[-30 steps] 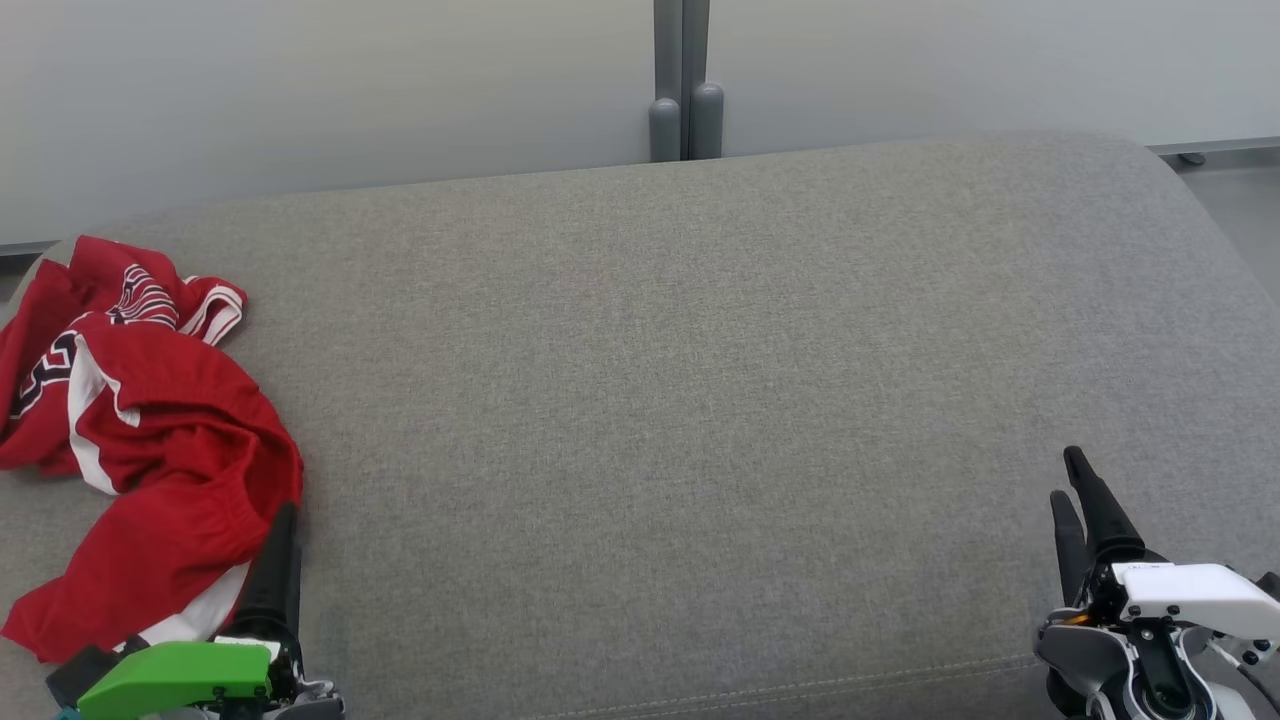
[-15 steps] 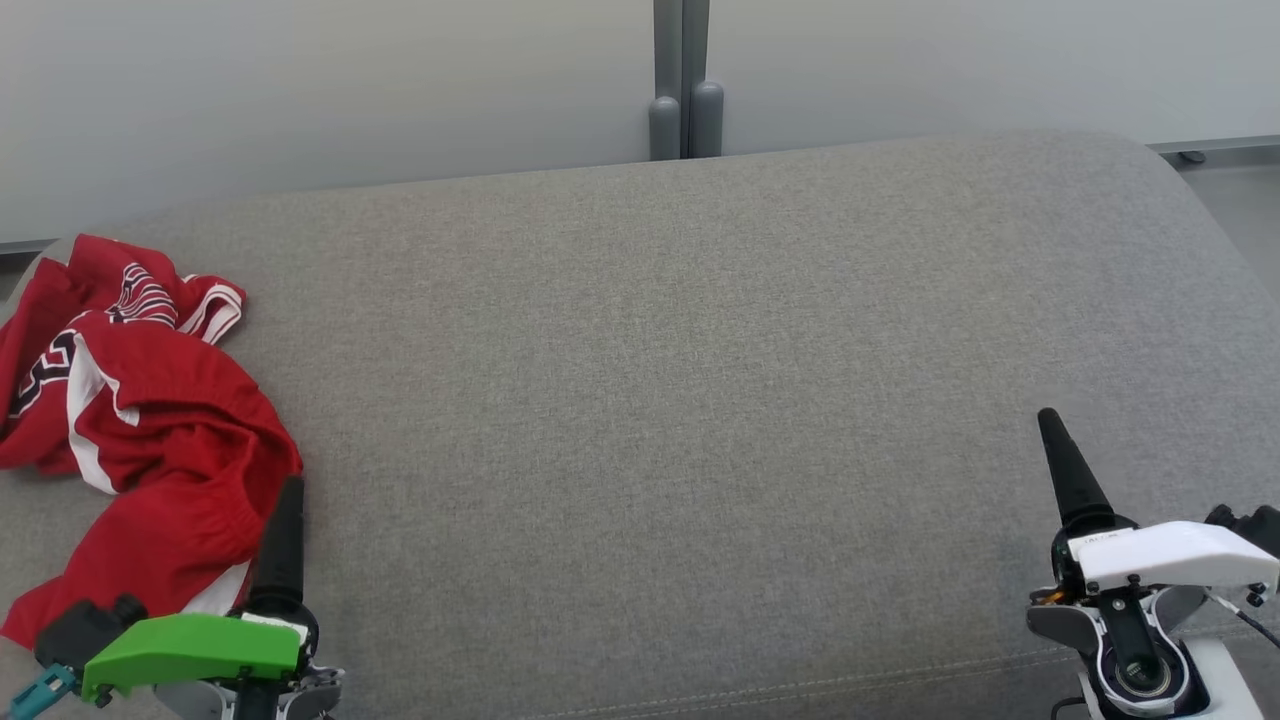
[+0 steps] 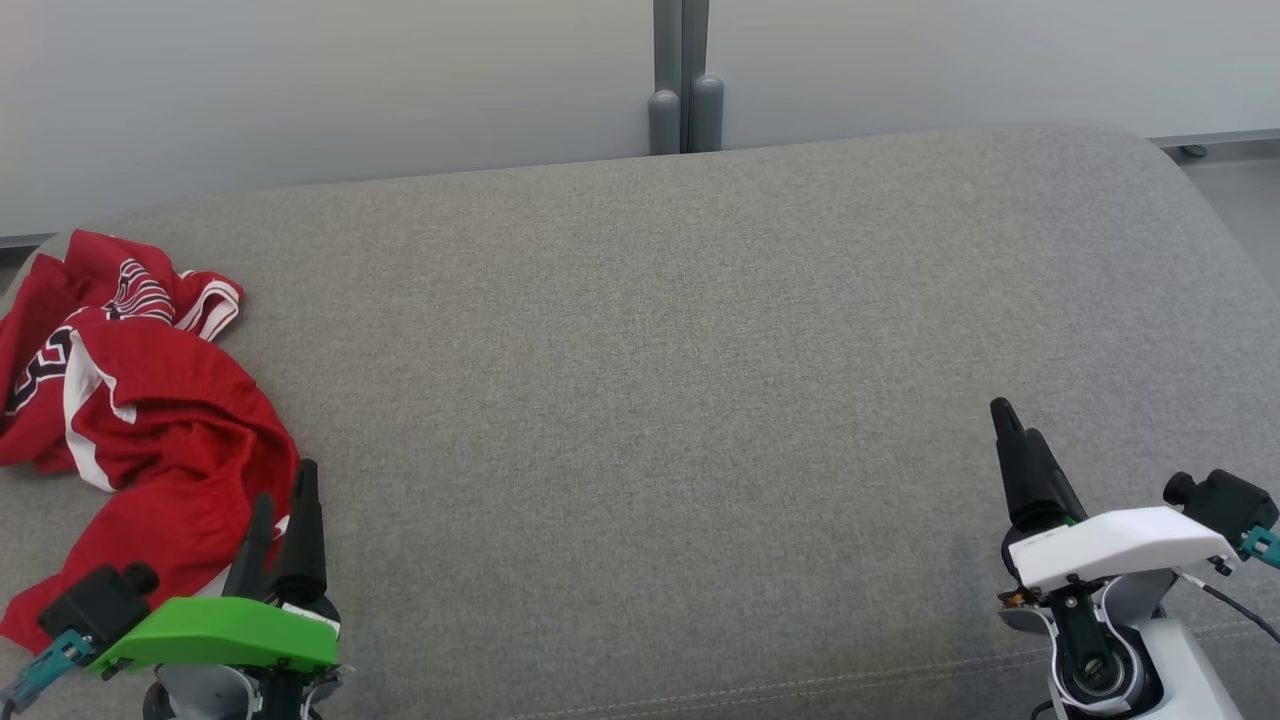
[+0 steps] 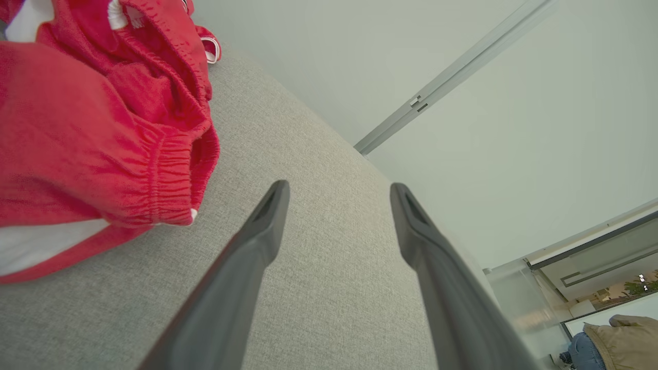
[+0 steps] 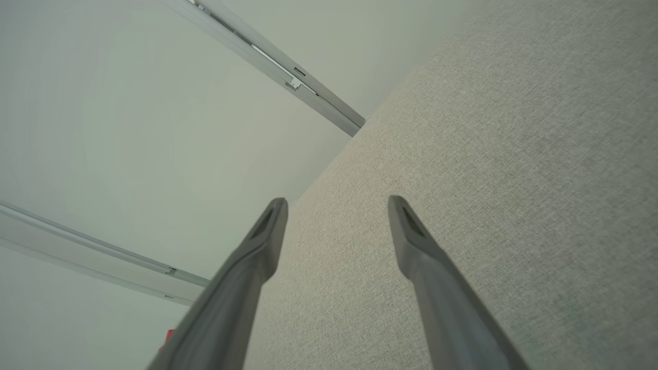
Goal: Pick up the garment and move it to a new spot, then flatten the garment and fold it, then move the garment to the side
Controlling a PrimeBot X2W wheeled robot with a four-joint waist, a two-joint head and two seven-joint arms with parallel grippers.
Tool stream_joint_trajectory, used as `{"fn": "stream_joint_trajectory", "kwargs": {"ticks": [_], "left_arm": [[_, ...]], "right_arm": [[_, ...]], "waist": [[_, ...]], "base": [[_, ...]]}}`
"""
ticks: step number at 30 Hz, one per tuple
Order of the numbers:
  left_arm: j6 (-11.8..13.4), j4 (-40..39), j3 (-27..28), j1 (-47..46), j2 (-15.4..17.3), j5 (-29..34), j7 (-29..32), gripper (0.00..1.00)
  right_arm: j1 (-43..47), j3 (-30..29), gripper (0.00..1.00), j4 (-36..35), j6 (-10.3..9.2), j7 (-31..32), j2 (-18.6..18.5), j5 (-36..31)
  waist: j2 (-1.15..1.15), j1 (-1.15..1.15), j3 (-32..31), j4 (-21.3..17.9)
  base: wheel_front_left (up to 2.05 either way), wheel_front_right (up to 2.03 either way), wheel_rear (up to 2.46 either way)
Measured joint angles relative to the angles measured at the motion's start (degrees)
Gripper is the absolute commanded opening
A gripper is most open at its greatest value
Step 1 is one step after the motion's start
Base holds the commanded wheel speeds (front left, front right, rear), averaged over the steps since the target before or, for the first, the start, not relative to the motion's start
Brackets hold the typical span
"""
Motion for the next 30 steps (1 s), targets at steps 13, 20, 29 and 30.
{"fn": "stream_joint_trajectory", "kwargs": {"ticks": [13,20,29,30], "left_arm": [[1.8,-2.4,-0.9,1.7,0.0,11.1,-2.5,1.00],[2.7,-3.7,-1.3,1.9,0.0,16.2,-4.0,1.00],[3.5,-5.4,-2.1,2.7,0.1,23.1,-5.7,1.00],[3.5,-5.5,-2.3,2.7,0.1,23.8,-6.0,1.00]], "right_arm": [[0.0,3.3,1.00,-1.6,-1.47,-2.4,-0.4,-11.8],[0.0,4.6,1.00,-2.4,-2.08,-3.9,-0.6,-17.0],[0.0,6.5,1.00,-3.7,-2.91,-5.5,-0.9,-24.5],[0.0,6.8,1.00,-3.8,-2.96,-5.8,-1.0,-25.6]], "waist": [[0.00,0.00,0.3,0.0],[0.00,0.00,0.4,0.0],[0.00,0.00,0.4,-0.1],[0.00,0.00,0.4,-0.2]], "base": [[0.00,0.00,0.00],[0.00,0.00,0.00],[0.00,0.00,0.00],[0.00,0.00,0.00]]}}
